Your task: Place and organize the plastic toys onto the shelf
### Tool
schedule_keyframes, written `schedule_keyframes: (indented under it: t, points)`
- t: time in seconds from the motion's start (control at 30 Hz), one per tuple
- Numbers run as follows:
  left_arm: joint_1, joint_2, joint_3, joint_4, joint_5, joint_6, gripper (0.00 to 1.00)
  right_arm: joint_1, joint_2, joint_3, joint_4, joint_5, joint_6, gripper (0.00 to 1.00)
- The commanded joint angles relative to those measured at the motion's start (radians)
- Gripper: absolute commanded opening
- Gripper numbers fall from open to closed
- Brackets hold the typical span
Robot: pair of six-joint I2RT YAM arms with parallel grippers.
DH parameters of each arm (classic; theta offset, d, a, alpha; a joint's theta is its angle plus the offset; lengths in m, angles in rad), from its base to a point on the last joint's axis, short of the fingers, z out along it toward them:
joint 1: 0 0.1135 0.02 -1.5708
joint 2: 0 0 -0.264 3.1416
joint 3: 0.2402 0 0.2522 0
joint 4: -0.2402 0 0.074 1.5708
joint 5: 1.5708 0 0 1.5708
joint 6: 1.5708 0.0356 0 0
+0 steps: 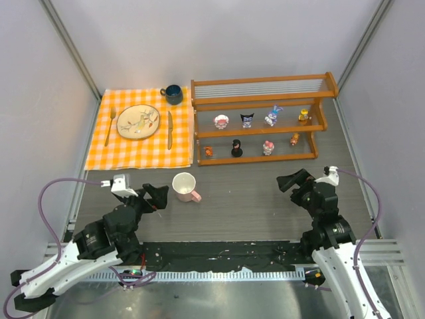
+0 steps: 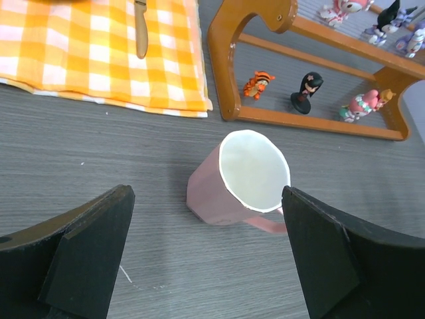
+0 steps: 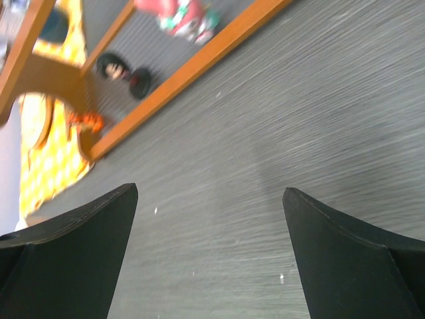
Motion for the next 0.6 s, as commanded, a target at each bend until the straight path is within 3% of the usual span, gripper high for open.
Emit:
schedule_keyframes:
  t: [0.0,0.2,0.57]
  points:
    - [0.005,-0.050,0.005,0.000,-0.036,0.000,0.99,-0.005,-0.016,-0.053,0.152,-0.309,-0.070,0.97]
    - [0.005,-0.050,0.008,-0.024,-0.040,-0.032,1.00,-0.003,0.055,-0.079,0.137,-0.432,-0.119,0.97]
    - [0.005,-0.049,0.018,-0.049,-0.071,-0.057,1.00,-0.002,0.067,-0.085,0.121,-0.411,-0.108,0.97]
